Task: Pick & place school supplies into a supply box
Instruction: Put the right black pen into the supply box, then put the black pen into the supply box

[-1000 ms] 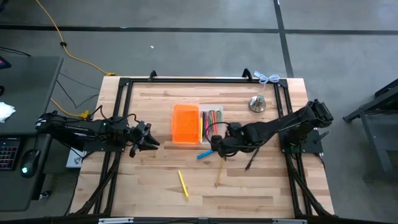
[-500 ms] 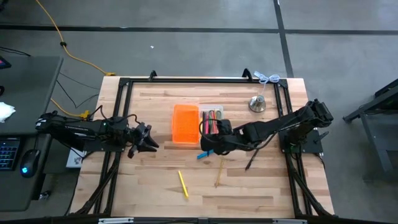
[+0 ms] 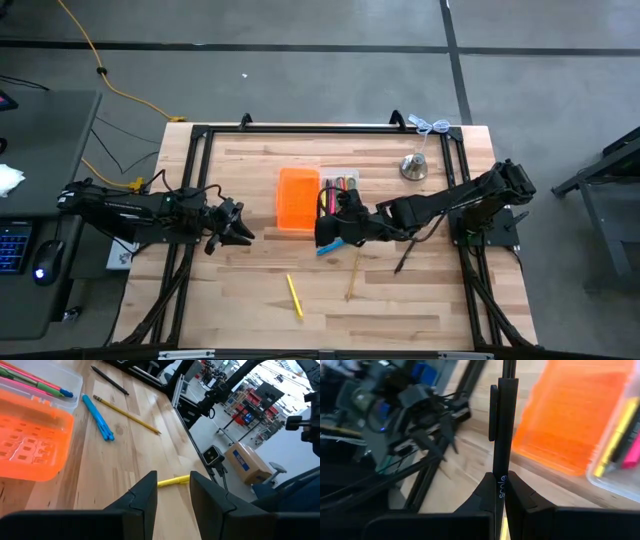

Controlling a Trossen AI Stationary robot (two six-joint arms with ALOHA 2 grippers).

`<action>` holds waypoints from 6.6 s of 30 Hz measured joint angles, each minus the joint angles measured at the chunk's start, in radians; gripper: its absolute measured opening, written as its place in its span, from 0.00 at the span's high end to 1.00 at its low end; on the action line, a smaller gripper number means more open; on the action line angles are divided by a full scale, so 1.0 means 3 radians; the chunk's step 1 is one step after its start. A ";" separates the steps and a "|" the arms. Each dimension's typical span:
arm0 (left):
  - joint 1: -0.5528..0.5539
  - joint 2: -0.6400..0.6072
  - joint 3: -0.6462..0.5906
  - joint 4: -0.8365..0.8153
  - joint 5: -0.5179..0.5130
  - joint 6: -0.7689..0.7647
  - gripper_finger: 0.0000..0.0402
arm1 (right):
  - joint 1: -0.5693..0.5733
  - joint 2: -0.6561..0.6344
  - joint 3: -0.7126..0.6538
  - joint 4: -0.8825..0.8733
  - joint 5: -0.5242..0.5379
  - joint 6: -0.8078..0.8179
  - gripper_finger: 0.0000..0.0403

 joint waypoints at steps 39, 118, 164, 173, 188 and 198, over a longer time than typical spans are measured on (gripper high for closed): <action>0.0000 0.0000 0.0000 -0.0064 -0.0013 0.0004 0.64 | -0.0017 -0.0001 0.0001 0.1292 -0.0802 -0.1370 1.00; -0.0001 0.0000 0.0000 -0.0072 -0.0146 -0.0083 0.64 | -0.1251 0.0000 -0.1160 0.0200 -0.0971 -0.0097 1.00; -0.0001 0.0001 0.0000 -0.0098 -0.0201 -0.0155 0.64 | -0.1372 0.0181 -0.1540 0.0605 -0.0994 -0.0333 0.95; 0.0000 0.0001 0.0000 -0.0098 -0.0201 -0.0155 0.64 | -0.1372 0.0181 -0.1540 0.0606 -0.0964 -0.0335 0.82; -0.0001 0.0000 0.0000 -0.0099 -0.0201 -0.0156 0.64 | -0.1372 0.0181 -0.1540 0.0704 -0.1156 -0.0275 0.79; 0.0000 0.0001 0.0000 -0.0100 -0.0202 -0.0156 0.64 | -0.1372 0.0177 -0.1540 0.0951 -0.1161 -0.0288 0.79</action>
